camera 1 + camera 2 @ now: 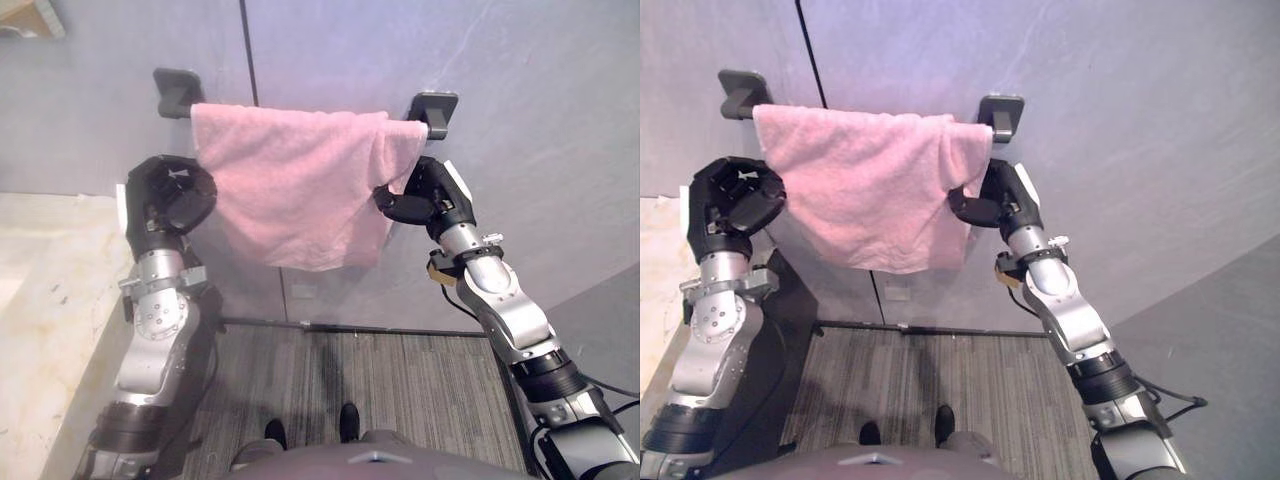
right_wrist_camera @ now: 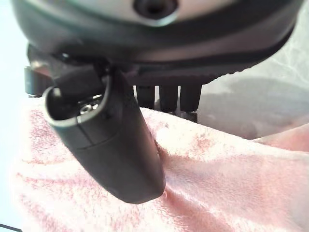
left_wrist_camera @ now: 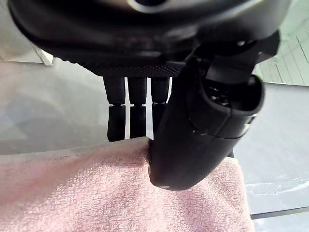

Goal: Organize the bathroom.

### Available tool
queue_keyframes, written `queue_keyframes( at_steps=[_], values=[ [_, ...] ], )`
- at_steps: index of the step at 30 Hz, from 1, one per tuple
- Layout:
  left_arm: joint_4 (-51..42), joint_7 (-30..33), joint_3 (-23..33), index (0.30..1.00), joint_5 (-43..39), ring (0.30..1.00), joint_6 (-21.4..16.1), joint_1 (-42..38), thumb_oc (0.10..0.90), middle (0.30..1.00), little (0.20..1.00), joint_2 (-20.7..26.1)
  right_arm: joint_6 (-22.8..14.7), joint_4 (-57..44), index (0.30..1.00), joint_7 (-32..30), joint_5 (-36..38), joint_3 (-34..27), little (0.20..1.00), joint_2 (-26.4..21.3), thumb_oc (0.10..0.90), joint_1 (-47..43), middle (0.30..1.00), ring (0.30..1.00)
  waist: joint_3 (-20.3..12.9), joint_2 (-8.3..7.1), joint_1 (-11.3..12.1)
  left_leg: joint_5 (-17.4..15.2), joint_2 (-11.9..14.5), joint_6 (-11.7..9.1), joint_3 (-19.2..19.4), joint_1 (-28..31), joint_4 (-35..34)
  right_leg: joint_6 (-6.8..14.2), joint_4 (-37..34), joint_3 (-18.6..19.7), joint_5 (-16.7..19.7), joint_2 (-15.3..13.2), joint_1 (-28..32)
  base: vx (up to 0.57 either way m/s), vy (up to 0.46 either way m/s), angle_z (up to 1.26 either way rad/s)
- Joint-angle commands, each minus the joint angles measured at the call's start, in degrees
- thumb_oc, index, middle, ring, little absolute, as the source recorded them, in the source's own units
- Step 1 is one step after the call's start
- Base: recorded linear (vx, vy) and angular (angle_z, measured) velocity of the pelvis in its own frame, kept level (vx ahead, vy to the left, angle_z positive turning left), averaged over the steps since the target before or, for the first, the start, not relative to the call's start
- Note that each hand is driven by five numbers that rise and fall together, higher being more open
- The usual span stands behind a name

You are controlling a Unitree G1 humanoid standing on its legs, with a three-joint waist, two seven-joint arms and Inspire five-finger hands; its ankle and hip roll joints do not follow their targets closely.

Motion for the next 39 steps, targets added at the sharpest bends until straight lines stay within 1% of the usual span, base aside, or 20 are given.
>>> queue_keyframes(
  at_steps=[1, 8, 12, 18, 22, 25, 26, 27, 28, 30, 31, 34, 35, 37, 38, 39],
  values=[
    [0.7, 0.2, 2.2, 0.3, 3.0, 0.3, -5.0, -2.1, 0.4, 0.3, 0.3, 3.6, -5.2, 0.6, 0.3, -1.8, -2.7, -4.1, 0.3, -0.5, 0.4, -1.9, 0.3, 0.3, -5.2, -0.22, 0.6, -3.8, -0.7, 1.0, -1.0, 1.5, 0.1, 4.6, -0.3, -0.6, -4.0, 0.0, 3.6, 0.0, 0.0, 0.0],
    [0.7, 1.0, 2.5, 0.3, 3.7, 0.3, -5.4, -1.4, 0.4, 0.3, 0.3, 3.2, -4.4, 1.4, 0.3, -5.2, -1.5, -6.1, 0.3, 0.0, 0.4, 0.0, 0.3, 0.3, -5.1, -0.21, 0.3, -3.9, -0.7, 1.0, -1.0, 1.5, 0.1, 4.5, -0.3, -0.4, -4.0, 0.1, 3.5, 0.0, 0.0, 0.0],
    [0.6, 1.6, 2.3, 0.3, 3.1, 0.3, -5.3, -1.0, 0.4, 0.3, 0.3, 3.1, -5.2, 1.7, 0.3, -5.3, -1.3, -6.9, 0.3, 0.7, 0.4, 2.1, 0.3, 0.3, -4.8, -0.1, 0.0, -3.9, -0.7, 1.2, -0.8, 1.6, 0.1, 4.6, -0.3, -0.1, -3.9, 0.1, 3.5, 0.0, 0.0, 0.0],
    [0.4, 1.7, 2.3, 0.3, 3.2, 0.3, -5.6, -0.9, 0.4, 0.3, 0.3, 2.9, -4.6, 1.7, 0.3, -7.2, -1.0, -7.5, 0.3, 1.3, 0.4, 3.6, 0.3, 0.3, -4.8, 0.01, -0.4, -3.9, -0.7, 1.2, -0.7, 1.5, 0.1, 4.5, -0.3, 0.1, -3.8, 0.2, 3.3, 0.0, 0.0, 0.0],
    [0.0, 2.0, 2.0, 0.3, 3.4, 0.3, -4.9, -1.1, 0.4, 0.3, 0.3, 2.9, -5.2, 1.3, 0.3, -6.5, -0.9, -7.5, 0.3, 1.6, 0.4, 4.1, 0.3, 0.3, -4.8, 0.07, -0.6, -3.9, -0.7, 1.2, -0.5, 1.6, 0.1, 4.6, -0.3, 0.2, -3.8, 0.2, 3.3, 0.0, 0.0, 0.0],
    [0.2, 2.2, 1.6, 0.3, 3.4, 0.3, -4.7, -1.5, 0.4, 0.3, 0.3, 2.9, -5.0, 1.3, 0.3, -7.3, -0.7, -7.0, 0.3, 1.7, 0.4, 3.5, 0.3, 0.3, -4.7, 0.1, -0.7, -3.9, -0.7, 1.2, -0.4, 1.6, 0.1, 4.5, -0.3, 0.3, -3.7, 0.2, 3.3, 0.0, 0.0, 0.0],
    [0.6, 2.1, 1.2, 0.3, 3.6, 0.3, -4.7, -1.7, 0.4, 0.3, 0.3, 2.8, -5.6, 1.5, 0.3, -6.7, -0.4, -6.6, 0.3, 2.0, 0.4, 3.3, 0.3, 0.3, -4.8, 0.11, -0.6, -4.0, -0.8, 1.3, -0.5, 1.6, 0.1, 4.5, -0.3, 0.2, -3.8, 0.2, 3.3, 0.0, 0.0, 0.0],
    [0.6, 2.0, 1.2, 0.3, 3.8, 0.3, -4.7, -1.7, 0.4, 0.3, 0.3, 2.9, -5.6, 1.4, 0.519, -6.5, -0.2, -6.5, 0.519, 2.1, 0.546, 3.3, 0.519, 0.519, -4.8, 0.11, -0.6, -3.9, -0.8, 1.2, -0.5, 1.6, 0.1, 4.5, -0.3, 0.2, -3.8, 0.2, 3.4, 0.0, 0.0, 0.0],
    [0.6, 2.1, 1.2, 0.345, 4.1, 0.345, -4.6, -1.6, 0.43, 0.345, 0.345, 2.8, -5.2, 1.0, 0.9, -6.4, 0.3, -6.3, 0.9, 2.1, 0.8, 3.2, 0.9, 0.9, -4.8, 0.12, -0.5, -3.9, -0.8, 1.2, -0.5, 1.6, 0.1, 4.5, -0.3, 0.3, -3.8, 0.2, 3.3, 0.0, 0.0, 0.0],
    [0.7, 2.1, 1.1, 0.735, 4.0, 0.735, -4.2, -1.5, 0.69, 0.735, 0.735, 2.9, -4.8, 1.0, 0.9, -6.1, 0.3, -6.0, 0.9, 2.4, 0.8, 3.0, 0.9, 0.9, -4.8, 0.14, -0.5, -3.9, -0.8, 1.2, -0.4, 1.6, 0.1, 4.5, -0.3, 0.1, -3.8, 0.2, 3.4, 0.0, 0.0, 0.0],
    [1.1, 2.3, 0.9, 0.9, 4.1, 0.9, -4.2, -1.5, 0.8, 0.9, 0.9, 2.8, -5.1, 1.2, 0.9, -6.1, 0.0, -5.8, 0.9, 2.3, 0.8, 2.9, 0.9, 0.9, -4.8, 0.11, -0.4, -3.8, -0.8, 1.2, -0.4, 1.6, 0.1, 4.5, -0.3, 0.1, -3.8, 0.2, 3.4, 0.0, 0.0, 0.0],
    [1.7, 2.1, 0.7, 0.9, 4.2, 0.9, -3.6, -1.3, 0.8, 0.9, 0.9, 2.5, -5.8, 1.3, 0.9, -5.9, -0.4, -6.1, 0.9, 2.4, 0.8, 3.3, 0.9, 0.9, -4.8, 0.05, -0.5, -3.8, -0.7, 1.2, -0.4, 1.5, 0.1, 4.5, -0.3, 0.0, -3.8, 0.2, 3.3, 0.0, 0.0, 0.0],
    [1.8, 2.0, 0.7, 0.9, 4.2, 0.9, -3.4, -1.1, 0.8, 0.9, 0.9, 2.4, -6.5, 1.2, 0.9, -6.3, -0.9, -6.2, 0.9, 2.2, 0.8, 3.7, 0.9, 0.9, -4.8, 0.06, -0.5, -3.8, -0.7, 1.2, -0.4, 1.4, 0.1, 4.5, -0.3, 0.0, -3.7, 0.2, 3.2, 0.0, 0.0, 0.0],
    [2.1, 2.0, 0.6, 0.9, 3.5, 0.9, -2.9, -0.5, 0.8, 0.9, 0.9, 2.3, -7.5, 0.9, 0.9, -7.8, -3.4, -6.4, 0.9, 2.4, 0.8, 4.3, 0.9, 0.9, -4.8, 0.11, -0.5, -3.8, -0.8, 1.3, -0.4, 1.3, 0.1, 4.5, -0.3, 0.0, -3.7, 0.2, 3.1, 0.0, 0.0, 0.0],
    [2.7, 1.4, 0.5, 0.9, 2.2, 0.9, -2.7, 0.1, 0.8, 0.9, 0.9, 1.8, -8.4, 1.1, 0.9, -9.6, -5.4, -6.8, 0.9, 2.6, 0.8, 5.0, 0.9, 0.9, -4.7, 0.15, -0.5, -3.9, -0.8, 1.3, -0.3, 1.3, 0.1, 4.5, -0.3, 0.0, -3.7, 0.2, 3.1, 0.0, 0.0, 0.0],
    [2.9, 1.3, 0.4, 0.9, 2.0, 0.9, -2.7, 0.2, 0.8, 0.9, 0.9, 1.7, -8.6, 1.1, 0.9, -9.9, -5.8, -6.9, 0.9, 2.7, 0.8, 5.2, 0.9, 0.9, -4.7, 0.17, -0.5, -3.9, -0.8, 1.3, -0.3, 1.3, 0.1, 4.5, -0.3, 0.0, -3.7, 0.2, 3.1, 0.0, 0.0, 0.0]
  ],
)
